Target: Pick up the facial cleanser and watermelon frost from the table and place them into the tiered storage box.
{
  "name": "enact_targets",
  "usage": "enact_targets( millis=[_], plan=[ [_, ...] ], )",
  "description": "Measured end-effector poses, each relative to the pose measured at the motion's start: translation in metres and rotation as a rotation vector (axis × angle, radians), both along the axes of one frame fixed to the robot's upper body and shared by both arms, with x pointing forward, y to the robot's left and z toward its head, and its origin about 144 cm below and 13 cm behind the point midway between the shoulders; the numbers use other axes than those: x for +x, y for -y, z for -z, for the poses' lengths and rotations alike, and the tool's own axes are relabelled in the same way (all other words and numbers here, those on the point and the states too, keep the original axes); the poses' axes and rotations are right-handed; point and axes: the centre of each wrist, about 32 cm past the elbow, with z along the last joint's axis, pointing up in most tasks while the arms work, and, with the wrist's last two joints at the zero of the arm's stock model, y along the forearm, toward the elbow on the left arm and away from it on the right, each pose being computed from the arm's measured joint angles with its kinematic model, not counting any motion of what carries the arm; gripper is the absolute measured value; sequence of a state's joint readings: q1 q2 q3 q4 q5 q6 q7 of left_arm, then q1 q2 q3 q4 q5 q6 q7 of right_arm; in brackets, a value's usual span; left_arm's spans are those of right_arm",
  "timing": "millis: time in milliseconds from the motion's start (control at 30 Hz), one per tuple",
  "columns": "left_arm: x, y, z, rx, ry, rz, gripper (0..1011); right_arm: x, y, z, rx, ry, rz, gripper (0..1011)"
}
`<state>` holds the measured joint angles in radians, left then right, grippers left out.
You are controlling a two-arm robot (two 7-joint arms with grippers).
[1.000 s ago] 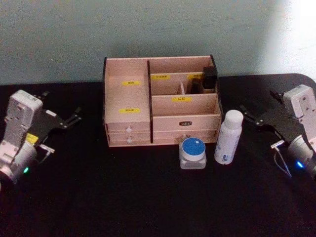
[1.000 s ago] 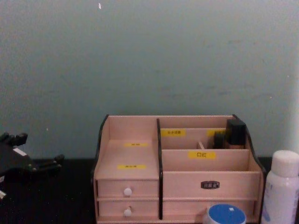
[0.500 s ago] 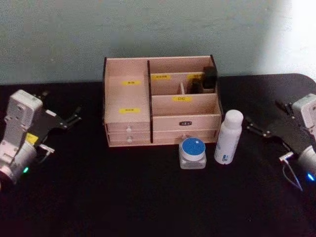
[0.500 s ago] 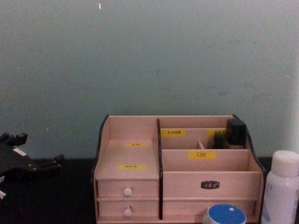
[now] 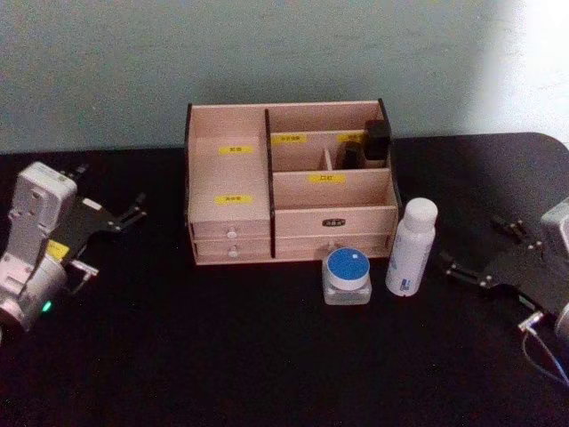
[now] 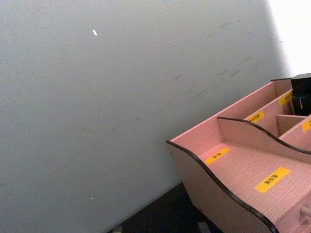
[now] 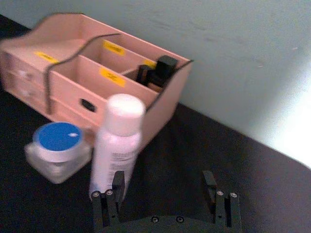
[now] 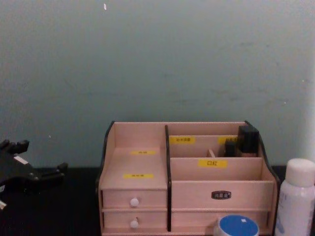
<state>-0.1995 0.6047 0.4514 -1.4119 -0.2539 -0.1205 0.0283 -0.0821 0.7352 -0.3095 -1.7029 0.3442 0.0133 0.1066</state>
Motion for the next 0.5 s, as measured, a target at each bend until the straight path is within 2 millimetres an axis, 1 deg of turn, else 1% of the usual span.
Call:
enact_targets(
  millis=[100, 233, 500],
  plan=[
    [0.0, 0.0, 0.0, 0.0, 0.0, 0.0, 1001, -0.003, 0.0, -0.002, 0.044, -0.031, -0.035, 1002],
    [0.0, 0.0, 0.0, 0.0, 0.0, 0.0, 1001, -0.003, -0.003, -0.002, 0.102, -0.065, -0.069, 1002],
    [0.0, 0.0, 0.0, 0.0, 0.0, 0.0, 1001, 0.008, -0.015, 0.006, 0.164, -0.094, -0.075, 1002]
  ],
)
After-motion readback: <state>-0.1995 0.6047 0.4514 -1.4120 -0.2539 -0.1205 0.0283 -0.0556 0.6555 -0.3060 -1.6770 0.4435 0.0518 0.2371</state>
